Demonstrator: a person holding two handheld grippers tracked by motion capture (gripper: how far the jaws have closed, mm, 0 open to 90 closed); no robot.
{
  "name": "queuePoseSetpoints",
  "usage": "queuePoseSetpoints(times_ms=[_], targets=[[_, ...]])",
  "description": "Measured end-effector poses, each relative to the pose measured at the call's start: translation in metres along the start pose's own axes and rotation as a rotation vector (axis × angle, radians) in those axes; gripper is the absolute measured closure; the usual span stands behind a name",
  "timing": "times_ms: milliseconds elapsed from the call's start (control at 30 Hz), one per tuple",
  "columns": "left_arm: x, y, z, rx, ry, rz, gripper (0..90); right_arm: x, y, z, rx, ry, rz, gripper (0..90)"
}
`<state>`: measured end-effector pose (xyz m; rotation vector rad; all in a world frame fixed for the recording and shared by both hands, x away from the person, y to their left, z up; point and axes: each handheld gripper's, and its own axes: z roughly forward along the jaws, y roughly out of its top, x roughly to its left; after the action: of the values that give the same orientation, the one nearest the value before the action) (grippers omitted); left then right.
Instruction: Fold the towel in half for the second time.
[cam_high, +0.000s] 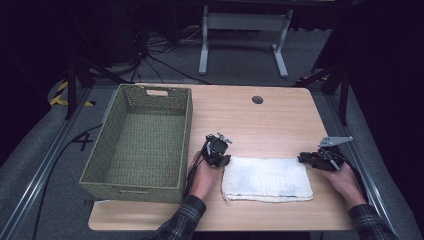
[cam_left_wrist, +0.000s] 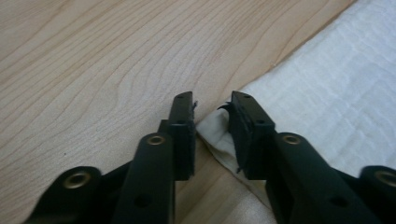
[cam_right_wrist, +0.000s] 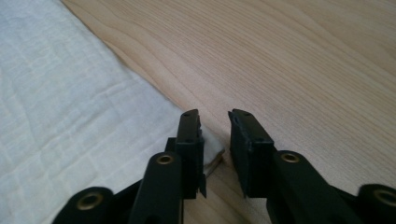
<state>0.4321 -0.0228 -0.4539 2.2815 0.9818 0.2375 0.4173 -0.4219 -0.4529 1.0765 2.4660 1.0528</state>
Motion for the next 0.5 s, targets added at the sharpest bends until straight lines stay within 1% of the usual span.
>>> queuePoseSetpoints(times_ms=[67,100,167,200,267,300,333,367,433,500], targets=[[0.000,0.000,0.000,0.006,-0.024,-0.001,81.4,0.000,0.000,0.000,0.002,0.012,-0.002,83.9],[0.000,0.000,0.000,0.008,-0.027,-0.001,83.3,0.001,0.000,0.000,0.002,0.015,-0.002,85.2],[0.000,0.000,0.000,0.004,-0.026,0.012,86.0,0.001,0.000,0.000,0.001,0.013,-0.005,86.8],[0.000,0.001,-0.001,0.011,-0.027,0.008,86.0,0.001,0.000,0.000,0.001,0.007,-0.009,87.2],[0.000,0.001,-0.002,-0.001,-0.028,0.002,86.6,0.001,0.001,-0.001,0.003,-0.006,-0.015,87.7],[0.000,0.001,-0.003,-0.011,-0.019,-0.002,86.6,0.001,0.001,-0.001,-0.001,-0.011,-0.016,87.8],[0.001,0.002,-0.004,-0.023,-0.018,0.005,86.7,0.001,0.001,-0.002,-0.005,-0.014,-0.014,87.8],[0.001,0.002,-0.005,-0.034,-0.018,-0.007,86.8,0.000,0.002,-0.004,-0.008,-0.020,-0.015,87.8],[0.001,0.006,-0.011,-0.059,0.011,-0.001,86.8,-0.001,0.004,-0.007,-0.024,-0.031,-0.020,87.9],[0.002,0.010,-0.017,-0.089,0.021,-0.008,86.8,-0.002,0.008,-0.010,-0.044,-0.044,-0.021,87.9]])
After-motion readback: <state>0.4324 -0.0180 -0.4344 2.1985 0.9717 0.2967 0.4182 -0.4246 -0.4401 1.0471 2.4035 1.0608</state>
